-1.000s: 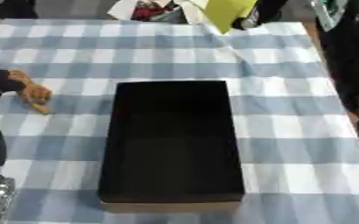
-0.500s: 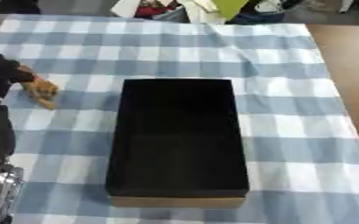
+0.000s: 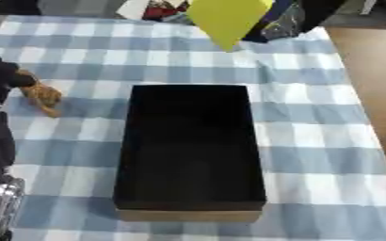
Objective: Pick up objects on the table and place them in the box.
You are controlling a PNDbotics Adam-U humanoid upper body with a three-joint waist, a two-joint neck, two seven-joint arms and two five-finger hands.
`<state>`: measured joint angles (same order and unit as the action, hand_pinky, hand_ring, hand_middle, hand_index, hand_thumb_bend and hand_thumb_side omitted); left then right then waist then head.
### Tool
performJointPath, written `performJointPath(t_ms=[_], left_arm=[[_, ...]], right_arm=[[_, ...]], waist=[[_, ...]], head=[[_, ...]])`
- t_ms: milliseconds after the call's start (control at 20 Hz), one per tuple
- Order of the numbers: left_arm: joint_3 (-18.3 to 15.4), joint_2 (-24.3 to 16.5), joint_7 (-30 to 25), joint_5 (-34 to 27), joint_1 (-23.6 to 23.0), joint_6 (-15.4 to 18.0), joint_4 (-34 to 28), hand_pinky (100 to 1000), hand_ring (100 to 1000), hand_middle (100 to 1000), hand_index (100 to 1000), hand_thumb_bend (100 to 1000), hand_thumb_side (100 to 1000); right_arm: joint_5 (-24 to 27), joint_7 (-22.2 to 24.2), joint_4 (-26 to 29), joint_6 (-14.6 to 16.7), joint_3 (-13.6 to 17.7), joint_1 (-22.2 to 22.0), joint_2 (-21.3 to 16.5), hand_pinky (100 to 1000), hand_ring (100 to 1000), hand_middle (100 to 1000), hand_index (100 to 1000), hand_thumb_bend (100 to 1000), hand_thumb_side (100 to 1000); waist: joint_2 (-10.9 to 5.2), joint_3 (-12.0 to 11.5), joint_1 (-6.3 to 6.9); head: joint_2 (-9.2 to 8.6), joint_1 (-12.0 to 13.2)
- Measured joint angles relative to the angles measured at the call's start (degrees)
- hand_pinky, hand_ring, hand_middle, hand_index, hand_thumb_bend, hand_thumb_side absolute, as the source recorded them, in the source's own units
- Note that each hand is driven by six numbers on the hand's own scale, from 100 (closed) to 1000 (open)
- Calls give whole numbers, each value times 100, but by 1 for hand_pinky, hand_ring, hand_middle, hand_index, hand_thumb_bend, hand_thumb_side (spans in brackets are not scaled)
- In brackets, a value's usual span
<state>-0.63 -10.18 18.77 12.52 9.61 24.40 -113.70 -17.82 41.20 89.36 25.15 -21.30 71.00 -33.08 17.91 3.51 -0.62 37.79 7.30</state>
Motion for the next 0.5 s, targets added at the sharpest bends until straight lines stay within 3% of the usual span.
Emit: performJointPath(t_ms=[500], left_arm=[[0,0,5,-46,-3,19,0,601,582,603,760,181,811]], right_arm=[[-185,155,351,-155,-141,-312,300,586,580,498,446,100,278]], waist=[[-27,-26,81]], head=[[45,-41]])
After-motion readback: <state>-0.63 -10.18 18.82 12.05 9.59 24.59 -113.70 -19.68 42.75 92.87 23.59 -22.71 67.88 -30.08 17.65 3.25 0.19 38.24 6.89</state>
